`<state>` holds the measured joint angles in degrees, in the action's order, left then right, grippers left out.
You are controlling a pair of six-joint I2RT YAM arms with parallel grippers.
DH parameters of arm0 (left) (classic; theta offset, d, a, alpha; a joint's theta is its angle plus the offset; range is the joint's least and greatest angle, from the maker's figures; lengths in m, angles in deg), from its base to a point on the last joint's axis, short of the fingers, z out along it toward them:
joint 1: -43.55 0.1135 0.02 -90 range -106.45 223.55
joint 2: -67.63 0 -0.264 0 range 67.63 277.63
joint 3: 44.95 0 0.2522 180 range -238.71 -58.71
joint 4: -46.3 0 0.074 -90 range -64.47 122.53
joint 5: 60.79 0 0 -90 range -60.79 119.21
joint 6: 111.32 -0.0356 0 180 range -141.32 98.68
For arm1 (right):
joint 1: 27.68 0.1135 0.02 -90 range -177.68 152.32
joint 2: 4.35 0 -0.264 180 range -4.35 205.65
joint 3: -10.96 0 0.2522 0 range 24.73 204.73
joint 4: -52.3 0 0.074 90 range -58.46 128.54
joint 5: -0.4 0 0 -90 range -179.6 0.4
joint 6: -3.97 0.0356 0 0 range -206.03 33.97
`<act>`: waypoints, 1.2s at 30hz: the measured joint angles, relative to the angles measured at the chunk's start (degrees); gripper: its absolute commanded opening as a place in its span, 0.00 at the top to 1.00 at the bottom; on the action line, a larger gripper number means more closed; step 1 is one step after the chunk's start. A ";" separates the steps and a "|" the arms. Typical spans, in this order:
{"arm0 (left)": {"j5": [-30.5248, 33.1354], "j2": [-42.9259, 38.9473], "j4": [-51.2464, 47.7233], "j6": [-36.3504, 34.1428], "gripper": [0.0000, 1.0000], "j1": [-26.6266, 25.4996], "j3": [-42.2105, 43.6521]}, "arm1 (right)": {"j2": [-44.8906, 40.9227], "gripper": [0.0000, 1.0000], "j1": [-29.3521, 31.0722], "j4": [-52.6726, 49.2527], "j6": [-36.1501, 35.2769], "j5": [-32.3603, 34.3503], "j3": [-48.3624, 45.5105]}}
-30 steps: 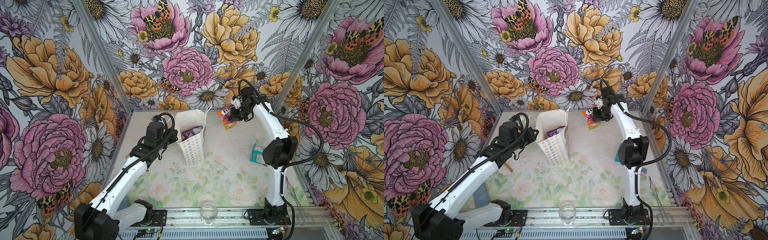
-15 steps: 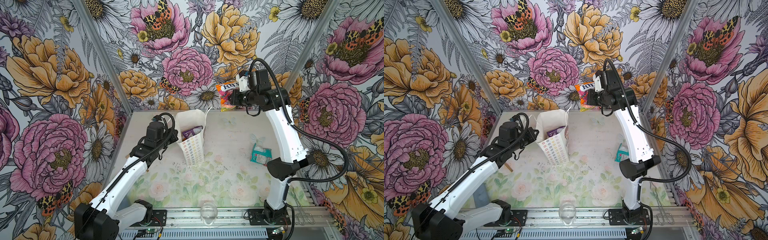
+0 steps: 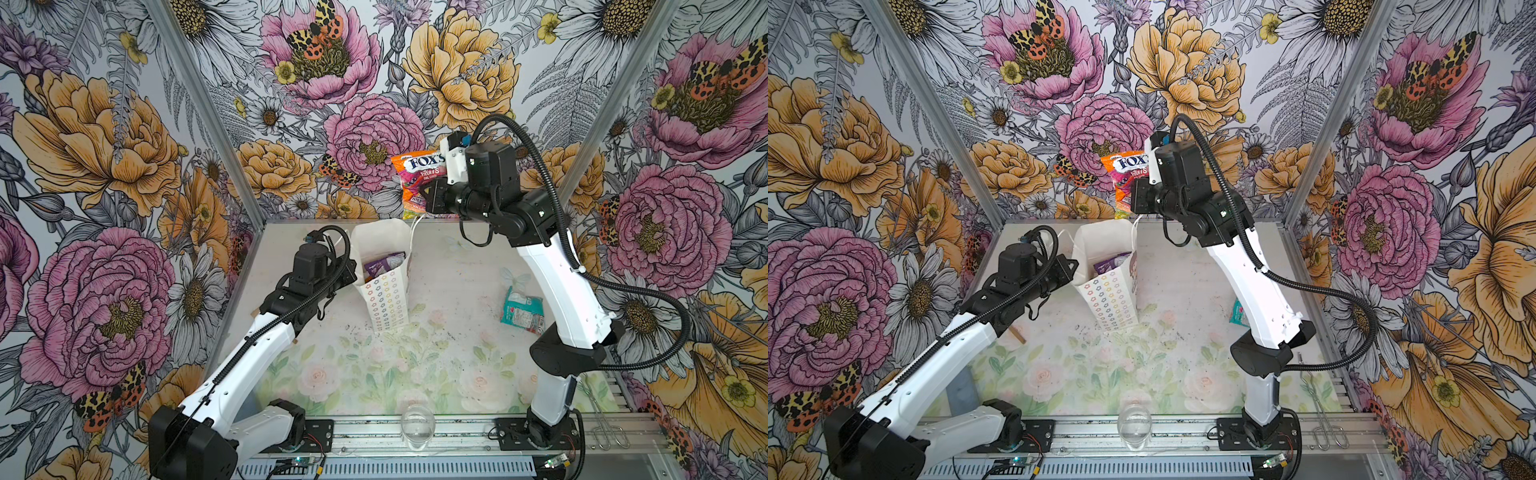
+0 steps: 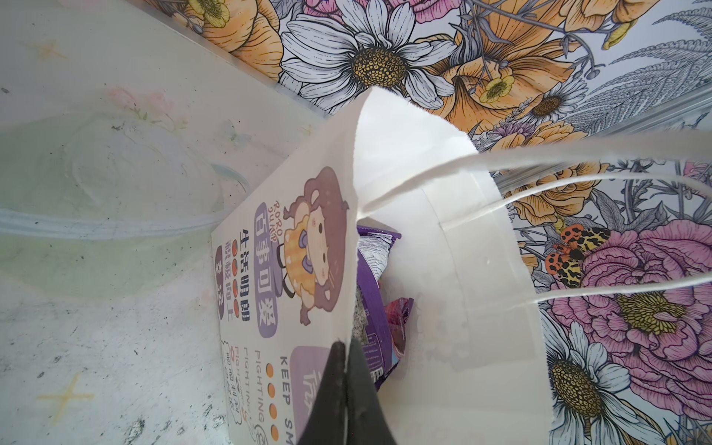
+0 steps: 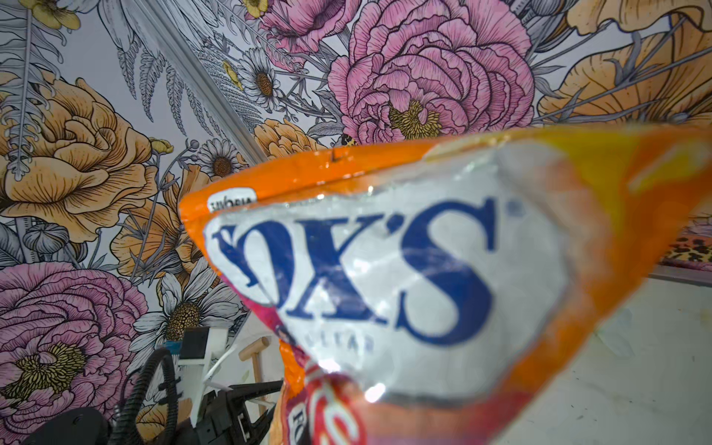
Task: Place the snacks into the paper bag
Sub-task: 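Lift the orange Fox's packet with the right gripper and carry it toward the bag, then lower the orange Fox's packet into the bag held by the left gripper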
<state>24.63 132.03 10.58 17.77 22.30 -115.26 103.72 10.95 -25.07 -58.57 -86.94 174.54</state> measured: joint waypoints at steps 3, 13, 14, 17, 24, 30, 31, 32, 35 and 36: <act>0.00 0.00 0.00 0.00 1.00 0.00 0.00 | 1.16 1.00 1.92 1.68 0.17 1.22 0.28; 0.00 0.00 0.35 0.00 1.00 -0.37 0.00 | 7.32 1.00 5.31 3.54 1.22 5.75 0.48; 0.00 0.00 0.35 0.00 1.00 -0.37 0.00 | 7.72 1.00 5.55 3.54 1.22 6.10 0.48; 0.00 0.00 0.35 0.00 1.00 -0.37 0.00 | 8.63 1.00 6.16 3.56 1.20 6.93 0.48; 0.00 0.00 0.35 0.00 1.00 -0.37 0.00 | 10.14 1.00 9.01 3.78 0.52 8.55 0.44; 0.02 -0.04 0.35 0.02 1.00 -0.37 0.00 | 10.54 1.00 10.47 4.17 0.76 10.69 -1.84; 0.02 -0.07 0.35 0.02 1.00 -0.37 0.00 | 10.54 1.00 10.58 4.24 1.07 11.06 -2.54; 0.04 -0.11 0.33 0.02 1.00 -0.37 0.00 | 10.54 1.00 10.64 4.26 1.29 11.30 -2.99; 0.02 -0.26 0.28 0.02 1.00 -0.37 0.00 | 10.54 1.00 10.69 4.28 2.23 12.44 -4.55; 0.04 -0.28 0.28 0.02 1.00 -0.37 0.02 | 10.54 1.00 10.69 4.35 2.64 12.81 -5.11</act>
<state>24.67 131.75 10.86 17.79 21.92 -115.24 114.26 21.64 -20.72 -55.93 -74.13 169.43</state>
